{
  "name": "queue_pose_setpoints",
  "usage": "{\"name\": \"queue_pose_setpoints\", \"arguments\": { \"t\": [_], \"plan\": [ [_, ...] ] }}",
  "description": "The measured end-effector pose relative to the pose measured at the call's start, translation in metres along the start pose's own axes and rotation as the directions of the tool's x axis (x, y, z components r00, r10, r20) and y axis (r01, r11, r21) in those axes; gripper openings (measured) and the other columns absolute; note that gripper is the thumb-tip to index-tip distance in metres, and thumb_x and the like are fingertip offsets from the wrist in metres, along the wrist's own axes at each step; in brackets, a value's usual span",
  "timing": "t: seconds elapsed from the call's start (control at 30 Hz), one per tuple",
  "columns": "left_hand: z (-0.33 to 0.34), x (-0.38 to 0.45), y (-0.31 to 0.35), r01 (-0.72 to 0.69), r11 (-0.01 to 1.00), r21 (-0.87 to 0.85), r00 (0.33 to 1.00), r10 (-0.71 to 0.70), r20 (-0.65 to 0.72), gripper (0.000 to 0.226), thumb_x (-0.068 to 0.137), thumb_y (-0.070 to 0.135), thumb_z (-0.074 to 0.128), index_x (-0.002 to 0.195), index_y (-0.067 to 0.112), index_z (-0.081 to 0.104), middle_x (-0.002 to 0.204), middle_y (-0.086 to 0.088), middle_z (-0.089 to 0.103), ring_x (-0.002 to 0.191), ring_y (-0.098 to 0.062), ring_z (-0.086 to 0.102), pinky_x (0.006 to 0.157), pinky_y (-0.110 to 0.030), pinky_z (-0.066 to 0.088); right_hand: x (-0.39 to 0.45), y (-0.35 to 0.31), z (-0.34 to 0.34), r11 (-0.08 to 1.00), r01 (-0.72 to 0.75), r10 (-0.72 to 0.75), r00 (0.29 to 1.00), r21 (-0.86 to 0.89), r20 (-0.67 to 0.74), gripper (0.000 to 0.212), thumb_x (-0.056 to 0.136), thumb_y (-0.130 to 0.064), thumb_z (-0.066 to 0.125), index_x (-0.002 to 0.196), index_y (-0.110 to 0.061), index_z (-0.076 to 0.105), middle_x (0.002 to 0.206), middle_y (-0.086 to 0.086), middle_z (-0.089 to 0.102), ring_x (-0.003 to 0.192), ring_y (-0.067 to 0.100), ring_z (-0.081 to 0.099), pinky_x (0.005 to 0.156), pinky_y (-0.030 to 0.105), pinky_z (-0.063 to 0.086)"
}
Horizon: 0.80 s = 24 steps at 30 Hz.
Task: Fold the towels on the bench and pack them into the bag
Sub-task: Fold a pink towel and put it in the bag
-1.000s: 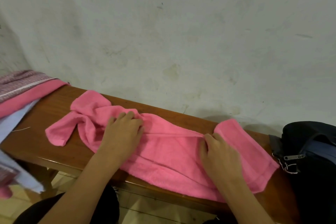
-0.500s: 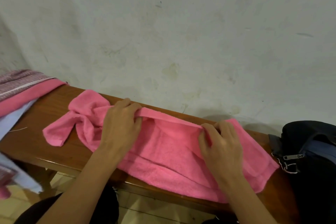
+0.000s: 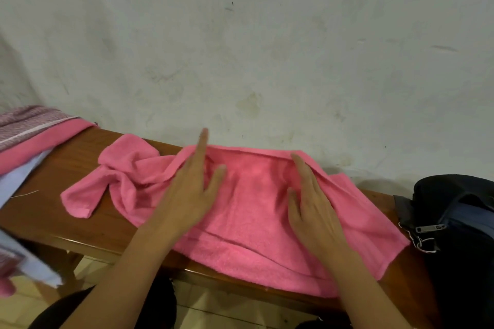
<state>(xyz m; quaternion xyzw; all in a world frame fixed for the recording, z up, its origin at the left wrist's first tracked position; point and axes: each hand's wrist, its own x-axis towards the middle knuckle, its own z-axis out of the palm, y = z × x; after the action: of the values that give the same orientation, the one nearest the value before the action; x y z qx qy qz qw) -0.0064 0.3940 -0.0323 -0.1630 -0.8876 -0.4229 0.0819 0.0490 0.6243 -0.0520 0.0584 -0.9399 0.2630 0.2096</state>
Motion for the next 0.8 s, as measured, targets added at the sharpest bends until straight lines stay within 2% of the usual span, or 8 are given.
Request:
{"name": "queue_pose_setpoints", "arguments": {
  "t": [0.07, 0.1, 0.2, 0.3, 0.4, 0.5, 0.6, 0.8],
  "plan": [
    [0.01, -0.008, 0.001, -0.096, 0.983, 0.159, 0.967, 0.054, 0.25, 0.075, 0.095, 0.063, 0.032, 0.153, 0.043, -0.01, 0.159, 0.003, 0.024, 0.142, -0.016, 0.034, 0.118, -0.043, 0.03, -0.003, 0.006, 0.0, 0.998, -0.013, 0.016, 0.999, -0.06, 0.044, 0.061, 0.102, -0.016, 0.046, 0.155, -0.035, 0.022, 0.141, -0.016, 0.046, 0.112, 0.008, 0.059, 0.082, 0.017, 0.048],
    [0.016, -0.012, 0.0, -0.147, 0.961, 0.236, 0.931, 0.054, 0.36, 0.074, 0.095, 0.066, 0.03, 0.153, 0.044, -0.011, 0.162, 0.012, 0.001, 0.15, -0.013, 0.012, 0.122, -0.045, 0.014, -0.004, 0.008, -0.002, 0.994, -0.039, 0.044, 0.998, -0.101, 0.05, 0.055, 0.101, -0.017, 0.048, 0.153, -0.028, 0.033, 0.135, -0.01, 0.055, 0.11, 0.012, 0.061, 0.083, 0.023, 0.05],
    [0.03, -0.019, 0.001, -0.254, 0.895, 0.367, 0.798, -0.02, 0.602, 0.08, 0.084, 0.077, 0.02, 0.152, 0.047, -0.011, 0.16, 0.013, -0.021, 0.148, -0.014, -0.019, 0.12, -0.053, -0.011, -0.012, 0.003, -0.005, 0.976, 0.012, -0.014, 1.0, -0.22, -0.008, 0.029, 0.093, -0.016, 0.058, 0.122, -0.016, 0.062, 0.106, 0.001, 0.069, 0.093, 0.019, 0.065, 0.079, 0.037, 0.056],
    [0.032, -0.016, -0.002, -0.269, 0.861, 0.431, 0.705, -0.128, 0.697, 0.1, 0.063, 0.087, 0.012, 0.151, 0.047, -0.015, 0.156, 0.013, -0.032, 0.142, -0.017, -0.034, 0.113, -0.054, -0.024, -0.025, -0.002, -0.012, 0.945, -0.008, -0.014, 0.998, -0.328, -0.066, 0.011, 0.087, -0.023, 0.06, 0.076, -0.022, 0.058, 0.067, -0.006, 0.06, 0.056, 0.013, 0.054, 0.052, 0.03, 0.05],
    [0.025, -0.011, -0.003, -0.23, 0.842, 0.488, 0.678, -0.221, 0.701, 0.11, 0.064, 0.089, 0.031, 0.149, 0.043, -0.021, 0.152, 0.014, -0.036, 0.142, -0.017, -0.035, 0.111, -0.056, -0.025, -0.04, 0.011, -0.015, 0.918, -0.181, 0.194, 0.981, -0.353, 0.0, 0.016, 0.091, -0.027, 0.061, 0.077, -0.021, 0.059, 0.074, -0.003, 0.062, 0.062, 0.013, 0.056, 0.055, 0.033, 0.052],
    [0.017, -0.009, -0.001, -0.24, 0.819, 0.521, 0.653, -0.261, 0.711, 0.109, 0.082, 0.071, 0.056, 0.149, 0.039, -0.024, 0.153, 0.011, -0.038, 0.142, -0.017, -0.035, 0.113, -0.059, -0.021, -0.046, 0.023, -0.018, 0.879, -0.252, 0.293, 0.955, -0.404, 0.041, 0.033, 0.096, -0.043, 0.052, 0.118, -0.021, 0.06, 0.121, 0.003, 0.061, 0.106, 0.019, 0.058, 0.093, 0.039, 0.052],
    [0.013, -0.008, 0.008, -0.278, 0.806, 0.522, 0.628, -0.259, 0.734, 0.104, 0.087, 0.061, 0.059, 0.152, 0.038, -0.019, 0.159, 0.008, -0.029, 0.146, -0.02, -0.027, 0.117, -0.06, -0.013, -0.043, 0.022, -0.023, 0.854, -0.321, 0.408, 0.901, -0.408, 0.145, 0.063, 0.097, -0.064, 0.035, 0.149, -0.028, 0.033, 0.157, 0.009, 0.032, 0.143, 0.027, 0.033, 0.114, 0.044, 0.034],
    [0.042, -0.004, 0.036, -0.312, 0.865, 0.392, 0.833, 0.051, 0.55, 0.082, 0.084, 0.076, 0.026, 0.151, 0.03, 0.028, 0.149, 0.001, 0.03, 0.14, -0.023, 0.024, 0.119, -0.046, 0.017, -0.044, 0.014, -0.024, 0.879, -0.189, 0.235, 0.97, -0.438, 0.053, 0.041, 0.102, -0.045, 0.03, 0.123, -0.023, 0.058, 0.114, -0.002, 0.066, 0.087, 0.014, 0.062, 0.067, 0.023, 0.05]
  ]
}}
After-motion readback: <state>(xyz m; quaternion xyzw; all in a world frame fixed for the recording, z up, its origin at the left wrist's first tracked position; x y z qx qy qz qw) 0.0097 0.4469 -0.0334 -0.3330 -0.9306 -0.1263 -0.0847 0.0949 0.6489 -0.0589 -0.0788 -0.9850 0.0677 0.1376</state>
